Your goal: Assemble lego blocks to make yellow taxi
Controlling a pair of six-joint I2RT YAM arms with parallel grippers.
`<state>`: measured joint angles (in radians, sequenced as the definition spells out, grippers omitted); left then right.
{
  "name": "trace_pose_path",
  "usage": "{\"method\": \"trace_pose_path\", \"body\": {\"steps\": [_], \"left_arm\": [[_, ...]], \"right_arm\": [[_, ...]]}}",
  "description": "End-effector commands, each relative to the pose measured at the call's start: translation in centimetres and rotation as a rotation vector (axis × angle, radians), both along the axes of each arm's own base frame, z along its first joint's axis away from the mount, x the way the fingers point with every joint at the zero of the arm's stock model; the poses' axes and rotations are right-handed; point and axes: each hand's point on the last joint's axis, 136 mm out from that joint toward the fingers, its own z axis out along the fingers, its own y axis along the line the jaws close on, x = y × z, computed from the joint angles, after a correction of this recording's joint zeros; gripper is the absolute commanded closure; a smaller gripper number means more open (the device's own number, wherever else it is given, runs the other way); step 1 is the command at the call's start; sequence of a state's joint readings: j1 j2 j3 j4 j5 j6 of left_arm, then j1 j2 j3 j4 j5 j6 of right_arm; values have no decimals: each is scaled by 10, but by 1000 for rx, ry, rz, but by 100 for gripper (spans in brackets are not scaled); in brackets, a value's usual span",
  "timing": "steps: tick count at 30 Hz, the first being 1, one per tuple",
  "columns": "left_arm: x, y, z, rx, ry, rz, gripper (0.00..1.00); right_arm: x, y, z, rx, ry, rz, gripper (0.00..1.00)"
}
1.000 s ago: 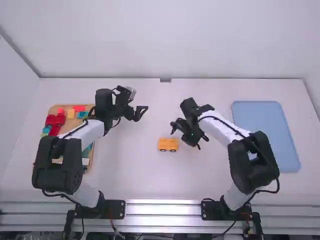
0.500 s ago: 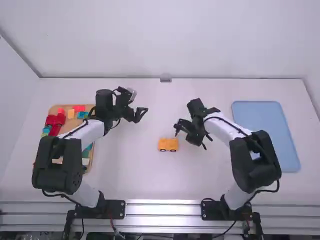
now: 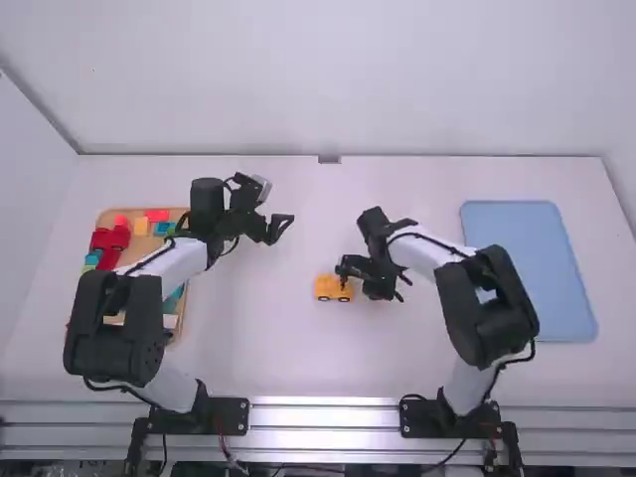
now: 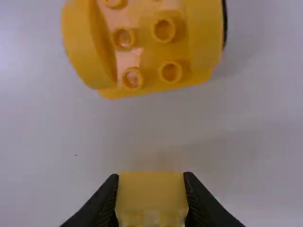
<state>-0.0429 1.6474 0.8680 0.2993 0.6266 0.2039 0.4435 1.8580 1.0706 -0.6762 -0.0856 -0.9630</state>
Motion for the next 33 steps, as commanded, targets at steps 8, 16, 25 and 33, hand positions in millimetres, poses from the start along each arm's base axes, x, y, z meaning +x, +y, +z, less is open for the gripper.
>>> {"method": "trace_pose_path", "body": {"steps": [8, 16, 25, 33], "left_arm": [[-3, 1, -4, 5, 14, -9, 1], [-3, 1, -4, 5, 14, -9, 1], [0, 4, -3, 11, 6, 15, 1], [-5, 7, -16, 43, 54, 24, 1]], "right_arm": [[14, 0, 7, 34, -23, 6, 66], [37, -1, 15, 6, -103, -118, 1], [36, 19, 70, -31, -85, -49, 2], [48, 42, 108, 266, -107, 9, 2]]}}
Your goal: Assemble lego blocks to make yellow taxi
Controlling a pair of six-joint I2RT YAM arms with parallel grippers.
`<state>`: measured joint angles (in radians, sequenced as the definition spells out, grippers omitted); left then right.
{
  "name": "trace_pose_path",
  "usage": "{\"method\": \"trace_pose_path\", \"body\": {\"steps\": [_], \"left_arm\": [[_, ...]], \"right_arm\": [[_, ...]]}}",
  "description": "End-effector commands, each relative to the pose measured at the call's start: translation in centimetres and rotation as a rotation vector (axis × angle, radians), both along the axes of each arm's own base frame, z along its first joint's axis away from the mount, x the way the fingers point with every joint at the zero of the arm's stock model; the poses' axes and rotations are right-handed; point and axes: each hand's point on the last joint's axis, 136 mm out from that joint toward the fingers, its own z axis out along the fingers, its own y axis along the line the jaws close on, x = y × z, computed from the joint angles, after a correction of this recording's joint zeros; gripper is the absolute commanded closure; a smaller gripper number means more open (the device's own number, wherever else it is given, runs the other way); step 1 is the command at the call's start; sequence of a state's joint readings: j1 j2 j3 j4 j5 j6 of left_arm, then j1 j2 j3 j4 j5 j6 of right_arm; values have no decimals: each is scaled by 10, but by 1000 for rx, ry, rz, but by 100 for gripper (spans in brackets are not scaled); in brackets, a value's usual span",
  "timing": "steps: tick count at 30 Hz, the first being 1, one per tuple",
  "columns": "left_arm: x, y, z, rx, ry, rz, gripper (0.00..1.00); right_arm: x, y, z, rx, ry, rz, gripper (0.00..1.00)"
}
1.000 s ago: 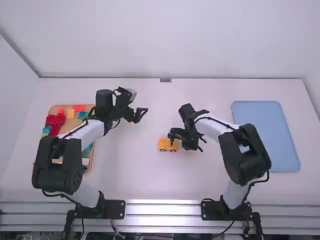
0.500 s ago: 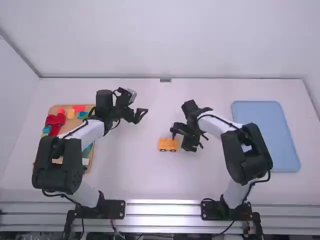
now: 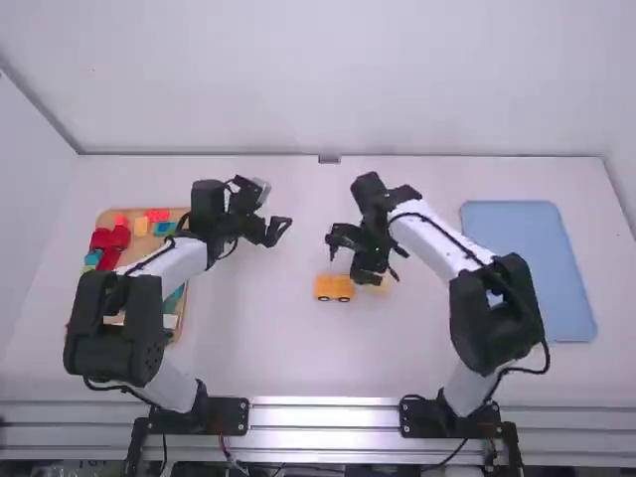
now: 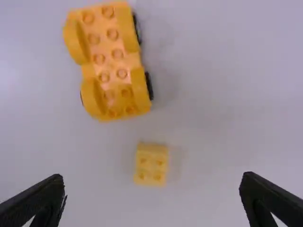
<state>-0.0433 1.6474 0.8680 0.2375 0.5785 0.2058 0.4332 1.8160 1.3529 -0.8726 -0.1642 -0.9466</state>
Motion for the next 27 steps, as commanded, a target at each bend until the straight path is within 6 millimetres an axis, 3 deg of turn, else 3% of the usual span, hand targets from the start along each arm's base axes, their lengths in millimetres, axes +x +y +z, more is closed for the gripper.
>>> {"method": "trace_pose_path", "body": {"steps": [1, 5, 12, 15, 19, 22, 27], "left_arm": [[-3, -1, -2, 15, -9, -31, 1], [-13, -12, 0, 28, -51, -146, 1], [-21, -17, -2, 29, -53, -205, 1], [-22, -17, -3, 27, -48, -203, 1], [-21, -17, -3, 8, -30, -189, 1], [-23, -18, -4, 14, -32, -197, 1], [-42, -32, -1, 44, -127, -389, 1]], "right_arm": [[14, 11, 28, 156, -58, 24, 1], [54, -2, 35, 163, -196, -32, 2], [83, -1, 47, 210, -305, -64, 2], [78, 1, 46, 208, -289, -64, 2], [57, -4, 38, 232, -174, -75, 2], [44, -10, 41, 324, -97, -82, 2], [34, -19, 55, 583, -76, -17, 2]]}}
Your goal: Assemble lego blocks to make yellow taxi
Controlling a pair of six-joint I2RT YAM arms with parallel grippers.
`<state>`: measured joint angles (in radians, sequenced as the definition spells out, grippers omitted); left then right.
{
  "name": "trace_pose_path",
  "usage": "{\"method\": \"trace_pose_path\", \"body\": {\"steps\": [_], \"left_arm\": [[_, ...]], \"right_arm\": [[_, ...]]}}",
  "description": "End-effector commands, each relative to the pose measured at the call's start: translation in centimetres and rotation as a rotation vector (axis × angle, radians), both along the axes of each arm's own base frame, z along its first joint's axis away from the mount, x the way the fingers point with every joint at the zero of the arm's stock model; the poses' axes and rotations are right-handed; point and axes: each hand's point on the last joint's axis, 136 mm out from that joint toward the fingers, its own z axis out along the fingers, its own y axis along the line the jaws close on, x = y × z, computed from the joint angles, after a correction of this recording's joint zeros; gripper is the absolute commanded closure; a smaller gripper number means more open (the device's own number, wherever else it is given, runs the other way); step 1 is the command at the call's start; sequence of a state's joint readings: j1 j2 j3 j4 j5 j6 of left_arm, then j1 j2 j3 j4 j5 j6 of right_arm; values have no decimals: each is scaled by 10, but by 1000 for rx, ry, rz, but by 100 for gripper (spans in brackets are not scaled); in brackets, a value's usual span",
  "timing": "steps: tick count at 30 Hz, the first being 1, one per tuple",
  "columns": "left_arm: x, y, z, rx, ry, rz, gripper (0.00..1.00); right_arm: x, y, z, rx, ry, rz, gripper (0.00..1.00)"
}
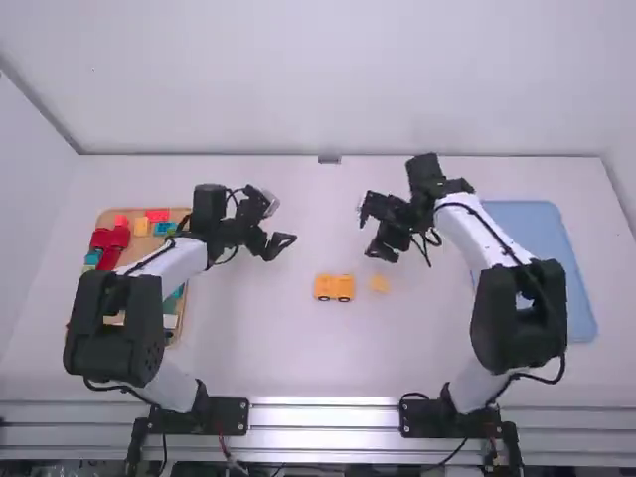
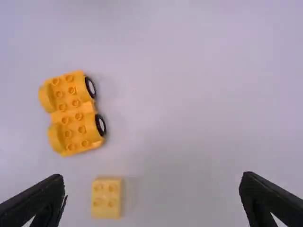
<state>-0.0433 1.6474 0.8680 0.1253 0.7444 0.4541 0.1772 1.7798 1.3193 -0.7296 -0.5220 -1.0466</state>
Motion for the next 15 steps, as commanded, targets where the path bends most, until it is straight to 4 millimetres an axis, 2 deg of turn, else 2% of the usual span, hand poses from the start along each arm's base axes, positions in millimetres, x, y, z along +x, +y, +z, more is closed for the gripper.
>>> {"method": "trace_pose_path", "body": {"steps": [1, 3, 5, 15], "left_arm": [[-15, -13, 6, -6, -95, -168, 1], [-25, -19, 8, -15, -131, -244, 1], [-27, -21, 7, -12, -146, -267, 1], [-49, -42, 5, -100, -243, -472, 1]], "right_arm": [[-12, 7, 26, 252, -30, 79, 2], [-16, 2, 26, 365, -34, 78, 2], [-17, 0, 23, 403, -36, 70, 2], [-37, -6, -33, 414, -90, 65, 2]]}}
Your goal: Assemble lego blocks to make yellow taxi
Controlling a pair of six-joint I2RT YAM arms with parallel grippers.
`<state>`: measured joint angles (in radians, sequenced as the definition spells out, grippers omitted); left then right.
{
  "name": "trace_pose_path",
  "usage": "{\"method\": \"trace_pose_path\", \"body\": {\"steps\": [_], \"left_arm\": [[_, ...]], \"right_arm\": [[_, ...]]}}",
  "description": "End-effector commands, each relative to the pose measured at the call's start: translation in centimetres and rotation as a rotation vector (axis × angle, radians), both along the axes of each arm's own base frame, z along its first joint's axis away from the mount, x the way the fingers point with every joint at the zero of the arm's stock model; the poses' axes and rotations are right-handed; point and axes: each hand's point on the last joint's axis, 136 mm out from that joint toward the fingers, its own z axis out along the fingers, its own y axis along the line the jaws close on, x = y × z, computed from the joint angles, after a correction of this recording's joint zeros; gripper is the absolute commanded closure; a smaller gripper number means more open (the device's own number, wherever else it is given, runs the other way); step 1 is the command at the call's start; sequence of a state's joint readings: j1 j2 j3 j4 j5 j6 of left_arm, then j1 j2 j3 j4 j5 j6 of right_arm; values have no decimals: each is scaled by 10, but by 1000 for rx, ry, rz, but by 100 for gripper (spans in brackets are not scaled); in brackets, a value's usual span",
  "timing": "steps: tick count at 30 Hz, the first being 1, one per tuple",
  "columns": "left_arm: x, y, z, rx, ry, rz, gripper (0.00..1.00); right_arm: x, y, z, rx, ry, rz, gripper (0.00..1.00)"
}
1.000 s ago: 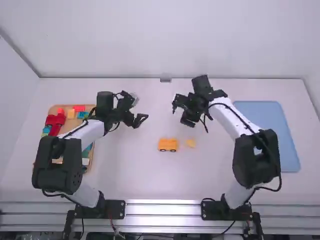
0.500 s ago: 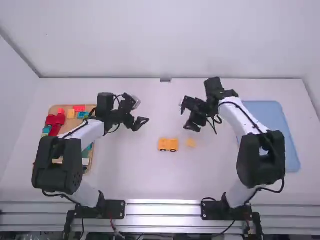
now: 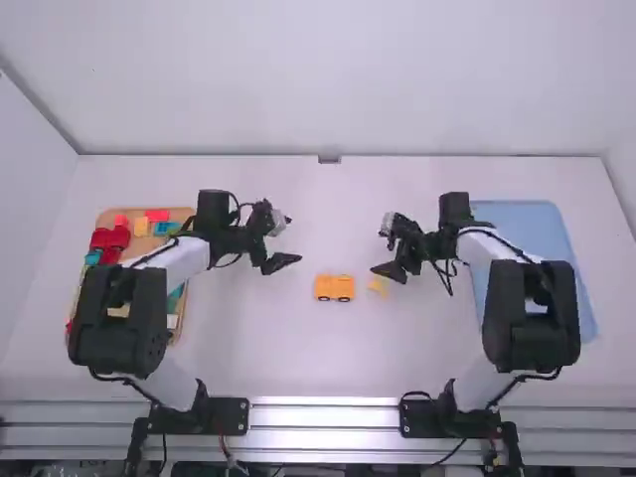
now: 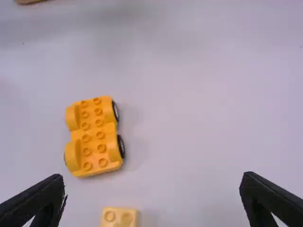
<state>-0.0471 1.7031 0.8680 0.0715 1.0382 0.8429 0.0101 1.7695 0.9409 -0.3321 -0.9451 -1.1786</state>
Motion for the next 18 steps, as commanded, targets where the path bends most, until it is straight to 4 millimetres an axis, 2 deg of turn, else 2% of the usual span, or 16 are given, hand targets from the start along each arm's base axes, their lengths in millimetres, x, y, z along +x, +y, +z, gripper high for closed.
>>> {"method": "trace_pose_path", "body": {"steps": [1, 5, 12, 18], "left_arm": [[-12, -11, 1, -49, -36, -94, 1], [-11, -11, -2, -50, -30, -91, 1], [-9, -11, 0, -52, -53, -93, 1], [-8, -13, 4, -65, -77, -104, 1]], "right_arm": [[-12, 2, -2, 28, -15, 11, 2], [-16, -9, -19, 38, -10, -52, 2], [-32, -14, -46, 38, -24, -113, 2], [-42, -16, -56, 53, -62, -123, 2]]}}
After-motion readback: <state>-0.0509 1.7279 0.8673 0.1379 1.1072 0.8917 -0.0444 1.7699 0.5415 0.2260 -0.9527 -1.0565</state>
